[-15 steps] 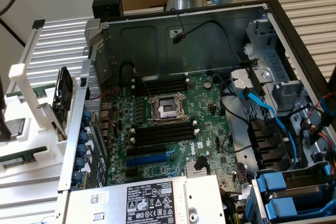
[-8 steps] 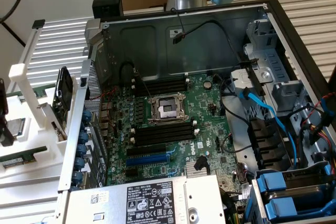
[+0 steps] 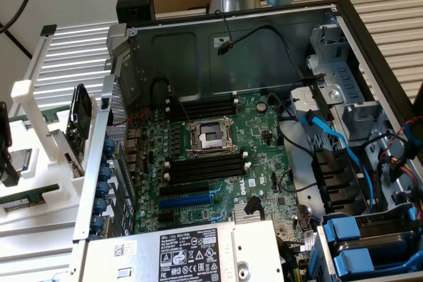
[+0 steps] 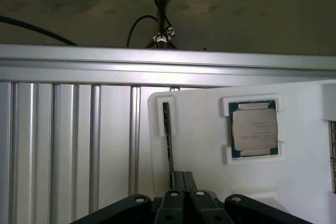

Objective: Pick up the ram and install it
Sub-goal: 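Pick up the ram and move it above insertion slot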

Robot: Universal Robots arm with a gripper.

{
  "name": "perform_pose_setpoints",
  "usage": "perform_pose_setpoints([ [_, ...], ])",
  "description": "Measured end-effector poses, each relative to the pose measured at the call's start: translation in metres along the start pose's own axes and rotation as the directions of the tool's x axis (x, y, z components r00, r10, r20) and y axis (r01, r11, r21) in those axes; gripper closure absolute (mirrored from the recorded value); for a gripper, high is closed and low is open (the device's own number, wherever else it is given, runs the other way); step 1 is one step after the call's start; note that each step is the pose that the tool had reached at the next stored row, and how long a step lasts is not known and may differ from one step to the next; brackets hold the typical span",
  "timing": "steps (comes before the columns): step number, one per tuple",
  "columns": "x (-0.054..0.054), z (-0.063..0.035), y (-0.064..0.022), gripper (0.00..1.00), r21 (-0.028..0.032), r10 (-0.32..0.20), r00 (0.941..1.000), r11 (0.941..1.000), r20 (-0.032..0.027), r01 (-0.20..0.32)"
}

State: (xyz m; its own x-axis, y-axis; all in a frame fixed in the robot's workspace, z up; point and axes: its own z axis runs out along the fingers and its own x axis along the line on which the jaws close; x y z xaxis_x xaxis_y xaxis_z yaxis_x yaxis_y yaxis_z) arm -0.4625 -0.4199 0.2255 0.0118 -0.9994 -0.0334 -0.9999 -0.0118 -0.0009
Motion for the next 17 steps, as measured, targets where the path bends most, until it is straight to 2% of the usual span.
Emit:
perform_pose_setpoints([
  [1,0.0,0.0,0.0,0.89,0.0,0.0,1.0,1.0,0.0,0.0],
  [3,0.0,0.0,0.0,0.76,0.0,0.0,1.0,1.0,0.0,0.0],
  [4,0.0,0.0,0.0,0.76,0.0,0.0,1.0,1.0,0.0,0.0],
  [5,0.0,0.0,0.0,0.69,0.0,0.0,1.0,1.0,0.0,0.0],
  [10,0.0,0.0001,0.0,0.69,-0.0002,-0.003,1.0,1.0,-0.0003,0.003],
  [17,0.0001,0.003,-0.0001,0.69,-0.0027,-0.078,0.997,0.997,-0.0015,0.078],
])
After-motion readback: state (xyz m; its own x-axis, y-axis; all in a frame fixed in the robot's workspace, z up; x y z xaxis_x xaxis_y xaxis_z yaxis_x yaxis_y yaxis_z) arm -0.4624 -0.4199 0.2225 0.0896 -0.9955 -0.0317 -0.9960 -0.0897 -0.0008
